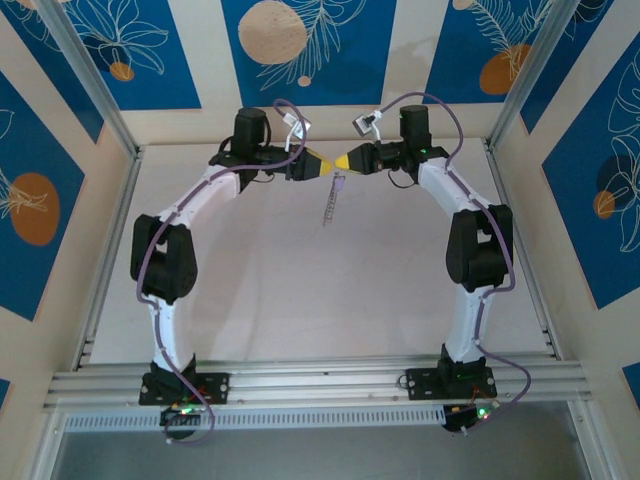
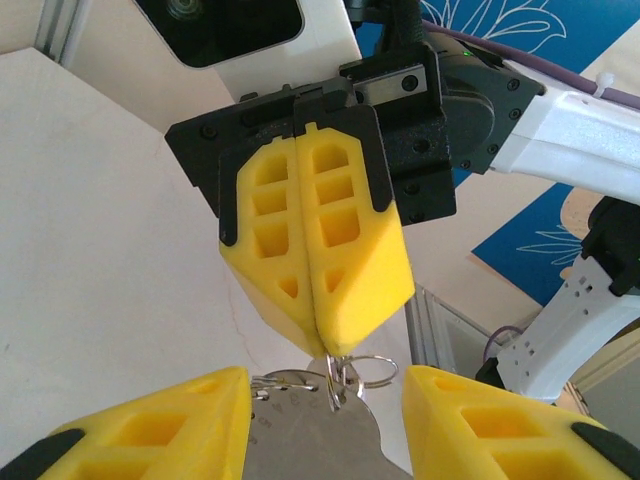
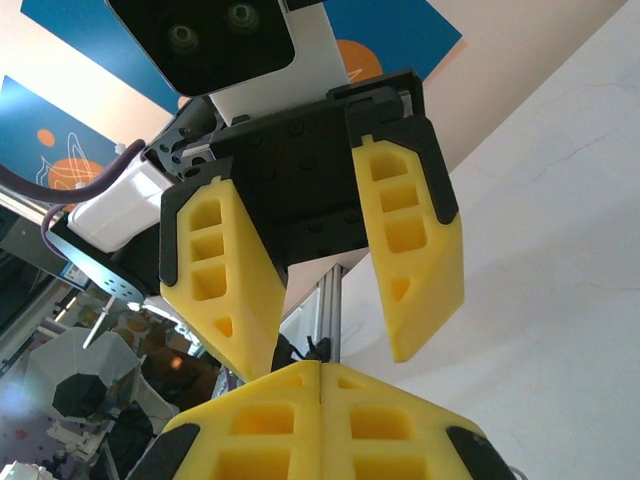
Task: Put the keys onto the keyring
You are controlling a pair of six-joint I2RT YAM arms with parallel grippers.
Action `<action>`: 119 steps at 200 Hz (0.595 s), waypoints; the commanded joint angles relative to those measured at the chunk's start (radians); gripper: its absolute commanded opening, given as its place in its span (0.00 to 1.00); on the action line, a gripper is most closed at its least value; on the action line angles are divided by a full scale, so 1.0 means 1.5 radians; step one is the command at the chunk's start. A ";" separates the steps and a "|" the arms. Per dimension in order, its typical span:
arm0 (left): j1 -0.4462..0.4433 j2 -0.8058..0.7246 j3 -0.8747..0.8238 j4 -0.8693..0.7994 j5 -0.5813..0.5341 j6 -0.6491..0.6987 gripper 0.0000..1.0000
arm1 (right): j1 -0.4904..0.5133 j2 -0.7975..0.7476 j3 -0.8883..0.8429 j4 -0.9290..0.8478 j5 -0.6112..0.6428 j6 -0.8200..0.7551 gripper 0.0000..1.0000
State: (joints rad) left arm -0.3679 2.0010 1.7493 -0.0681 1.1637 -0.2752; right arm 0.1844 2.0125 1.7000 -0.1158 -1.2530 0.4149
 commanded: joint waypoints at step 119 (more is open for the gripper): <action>0.008 0.021 -0.001 0.116 0.070 -0.075 0.32 | 0.004 0.007 0.008 0.082 -0.001 0.059 0.00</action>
State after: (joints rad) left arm -0.3664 2.0159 1.7493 0.0635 1.2259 -0.3744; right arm 0.1886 2.0129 1.7000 -0.0261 -1.2457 0.4698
